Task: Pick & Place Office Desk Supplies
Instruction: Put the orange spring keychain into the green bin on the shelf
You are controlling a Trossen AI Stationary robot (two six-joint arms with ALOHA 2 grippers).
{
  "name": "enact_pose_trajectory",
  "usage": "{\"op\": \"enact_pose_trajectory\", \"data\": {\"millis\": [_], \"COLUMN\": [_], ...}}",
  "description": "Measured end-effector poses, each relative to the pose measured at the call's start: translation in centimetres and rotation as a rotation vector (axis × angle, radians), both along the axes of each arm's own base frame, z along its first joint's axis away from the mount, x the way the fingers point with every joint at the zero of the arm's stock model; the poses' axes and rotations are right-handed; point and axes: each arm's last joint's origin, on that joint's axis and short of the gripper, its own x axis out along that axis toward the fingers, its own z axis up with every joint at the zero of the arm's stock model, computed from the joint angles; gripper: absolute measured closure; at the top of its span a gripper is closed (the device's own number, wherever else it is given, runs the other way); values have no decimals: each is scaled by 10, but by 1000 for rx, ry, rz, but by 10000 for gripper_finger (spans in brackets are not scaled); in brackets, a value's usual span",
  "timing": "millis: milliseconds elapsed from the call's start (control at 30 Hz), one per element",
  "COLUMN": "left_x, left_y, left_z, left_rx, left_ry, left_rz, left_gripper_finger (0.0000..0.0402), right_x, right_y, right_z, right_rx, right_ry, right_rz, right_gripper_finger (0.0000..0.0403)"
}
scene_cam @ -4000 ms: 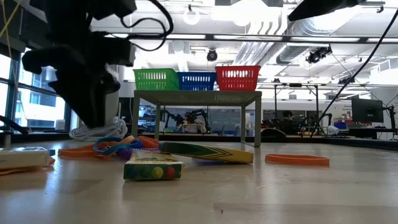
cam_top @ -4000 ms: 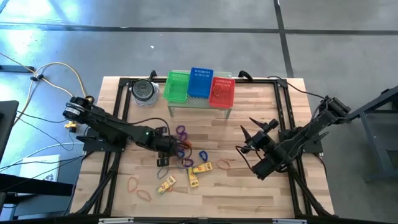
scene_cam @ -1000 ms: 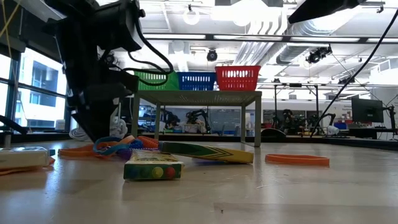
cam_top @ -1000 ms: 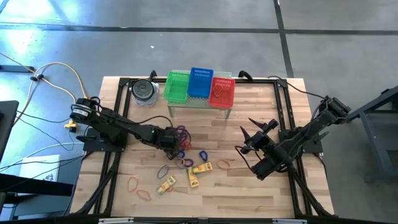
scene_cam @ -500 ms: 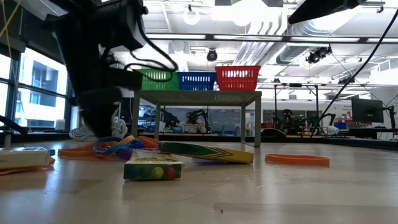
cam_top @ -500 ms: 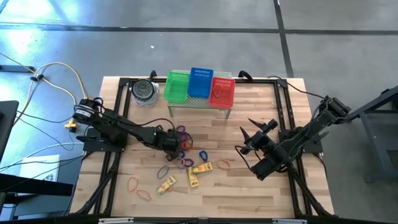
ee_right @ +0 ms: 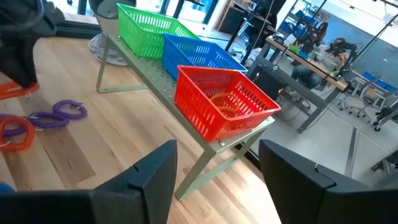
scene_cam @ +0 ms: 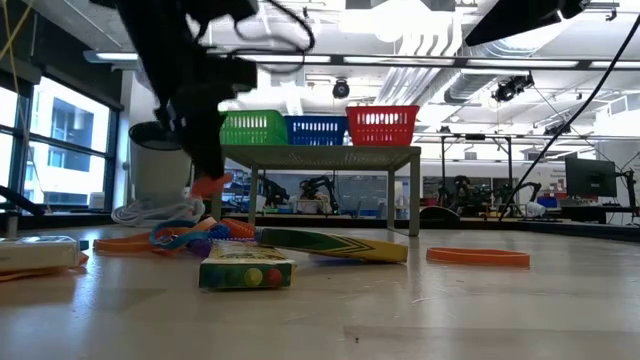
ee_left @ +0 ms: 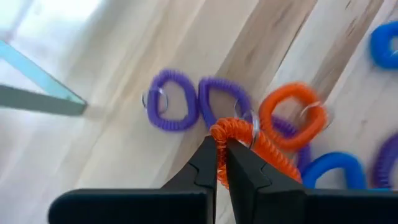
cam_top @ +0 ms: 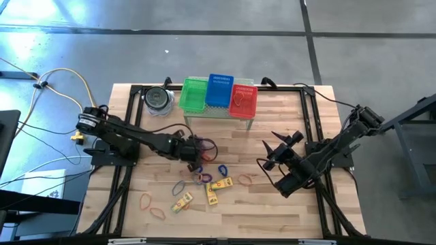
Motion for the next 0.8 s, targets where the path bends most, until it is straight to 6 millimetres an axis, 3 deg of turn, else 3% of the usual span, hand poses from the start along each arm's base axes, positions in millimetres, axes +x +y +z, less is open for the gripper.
{"op": "enact_pose_trajectory", "data": {"millis": [167,500,700,800], "left_x": [4,0,-7,-8], "left_y": [-1,3,36,61], "left_z": [35,125,175,186], "left_rx": [33,211,364,373], "left_ry": [-29,-219,-319,-326], "left_rz": [15,-16,107,175], "left_gripper_finger": [392,392,392,392], "right_x": [1,2,2,2], "right_y": [0,1,1,1], "right_z": [0,0,0,1], "right_rx": [5,1,-17,-28], "right_ry": [-9,-2,-11,-7], "right_rz": [0,6,7,10], "right_gripper_finger": [188,188,188,188]}}
